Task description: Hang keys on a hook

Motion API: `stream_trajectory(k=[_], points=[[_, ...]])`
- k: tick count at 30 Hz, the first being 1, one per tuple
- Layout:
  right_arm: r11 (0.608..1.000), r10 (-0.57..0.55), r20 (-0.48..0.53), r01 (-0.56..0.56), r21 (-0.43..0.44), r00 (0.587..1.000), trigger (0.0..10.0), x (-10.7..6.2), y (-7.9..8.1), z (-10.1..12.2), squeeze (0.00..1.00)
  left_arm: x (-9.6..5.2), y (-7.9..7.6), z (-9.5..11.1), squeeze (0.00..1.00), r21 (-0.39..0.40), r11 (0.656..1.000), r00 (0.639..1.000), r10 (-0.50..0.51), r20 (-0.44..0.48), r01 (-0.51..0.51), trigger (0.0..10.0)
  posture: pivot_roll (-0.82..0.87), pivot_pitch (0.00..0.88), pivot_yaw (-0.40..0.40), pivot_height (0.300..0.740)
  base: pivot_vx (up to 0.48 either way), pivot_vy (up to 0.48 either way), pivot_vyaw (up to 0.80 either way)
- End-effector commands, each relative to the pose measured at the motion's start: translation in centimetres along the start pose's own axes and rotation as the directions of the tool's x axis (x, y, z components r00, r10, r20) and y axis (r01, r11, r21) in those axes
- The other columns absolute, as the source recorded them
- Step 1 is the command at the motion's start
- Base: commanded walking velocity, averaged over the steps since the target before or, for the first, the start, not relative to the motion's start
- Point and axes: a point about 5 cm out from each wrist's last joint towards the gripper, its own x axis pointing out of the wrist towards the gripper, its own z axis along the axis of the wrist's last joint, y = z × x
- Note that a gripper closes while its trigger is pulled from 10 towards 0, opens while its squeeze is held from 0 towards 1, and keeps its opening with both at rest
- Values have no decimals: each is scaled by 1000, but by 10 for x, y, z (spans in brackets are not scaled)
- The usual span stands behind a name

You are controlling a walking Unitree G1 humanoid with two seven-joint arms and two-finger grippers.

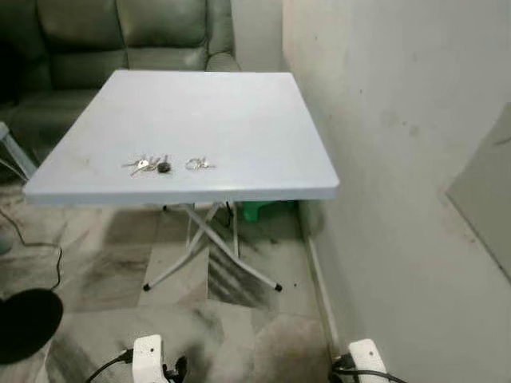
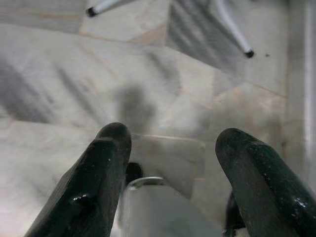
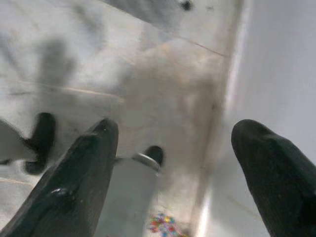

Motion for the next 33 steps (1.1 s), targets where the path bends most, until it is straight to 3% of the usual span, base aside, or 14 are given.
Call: stream_trajectory(k=[1, 32, 33], points=[[1000, 15, 19, -15, -2, 1000, 10000, 2, 3, 5, 0, 0, 5, 2, 0, 9, 1000, 1000, 10, 5, -10, 10000, -90, 0, -32, 732, 0, 431, 0], [999, 37, 15, -37, 10, 999, 10000, 1, 7, 1, 16, -1, 6, -1, 0, 10, 1000, 1000, 20, -2, -20, 10000, -82, 0, -38, 732, 0, 427, 0], [999, 36, 15, -36, 9, 999, 10000, 1, 7, 1, 1000, -1, 6, -1, 0, 9, 1000, 1000, 21, -2, -21, 10000, -83, 0, -38, 732, 0, 431, 0]])
